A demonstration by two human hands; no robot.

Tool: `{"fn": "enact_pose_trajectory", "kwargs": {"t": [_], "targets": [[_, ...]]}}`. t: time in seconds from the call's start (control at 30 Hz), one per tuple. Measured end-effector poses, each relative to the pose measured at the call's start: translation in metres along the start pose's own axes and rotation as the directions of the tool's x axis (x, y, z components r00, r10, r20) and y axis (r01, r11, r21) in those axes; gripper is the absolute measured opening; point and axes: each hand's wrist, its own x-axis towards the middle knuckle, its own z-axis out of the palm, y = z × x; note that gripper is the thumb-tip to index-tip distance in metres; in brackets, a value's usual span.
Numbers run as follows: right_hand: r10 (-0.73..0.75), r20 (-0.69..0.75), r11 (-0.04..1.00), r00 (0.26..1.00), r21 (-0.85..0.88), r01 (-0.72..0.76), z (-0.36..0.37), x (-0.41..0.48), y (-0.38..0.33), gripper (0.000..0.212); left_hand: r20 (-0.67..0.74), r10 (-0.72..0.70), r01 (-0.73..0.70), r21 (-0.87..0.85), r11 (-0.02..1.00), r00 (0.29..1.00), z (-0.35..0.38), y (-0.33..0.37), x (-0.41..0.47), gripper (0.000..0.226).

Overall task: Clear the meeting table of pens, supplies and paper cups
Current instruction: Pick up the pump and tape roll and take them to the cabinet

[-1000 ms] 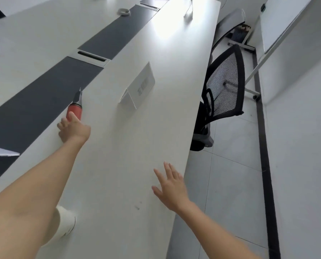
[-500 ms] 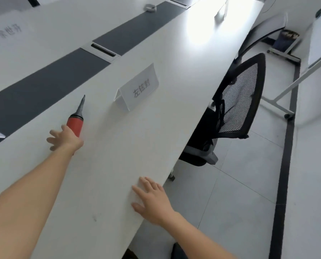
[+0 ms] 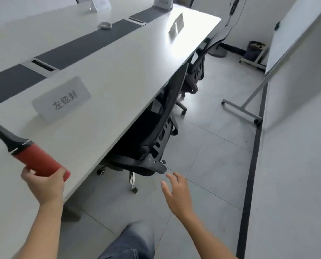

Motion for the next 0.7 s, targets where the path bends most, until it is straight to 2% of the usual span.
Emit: {"fn": "enact_pose_trajectory", "kwargs": {"t": [0.07,0.2,0.3,0.4,0.6,0.7], "targets": [[0.037,-0.067,0.999,0.997,0.022,-0.036,-0.026,0.021,0.022,0.042,0.074,0.066,-0.061,-0.069,0.996,0.995,0.035,0.027,-0.021,0.078],[0.046,-0.171,0.999,0.984,0.031,-0.041,-0.076,0.063,0.05,0.041,0.189,0.179,-0.147,-0.171,0.974,0.966,0.114,0.076,-0.039,0.075],[0.054,-0.225,0.999,0.973,0.018,-0.051,-0.116,0.1,0.07,0.052,0.252,0.225,-0.176,-0.203,0.963,0.941,0.178,0.102,-0.042,0.076],[0.089,-0.271,0.996,0.958,0.006,-0.091,-0.162,0.14,0.093,0.061,0.292,0.223,-0.157,-0.231,0.96,0.93,0.243,0.127,-0.04,0.076],[0.158,-0.362,0.987,0.919,0.018,-0.162,-0.241,0.222,0.14,0.06,0.328,0.225,-0.165,-0.202,0.966,0.917,0.359,0.168,-0.03,0.076],[0.186,-0.347,0.982,0.919,0.039,-0.185,-0.26,0.253,0.161,0.06,0.338,0.242,-0.2,-0.153,0.968,0.91,0.407,0.183,-0.031,0.068]]}}
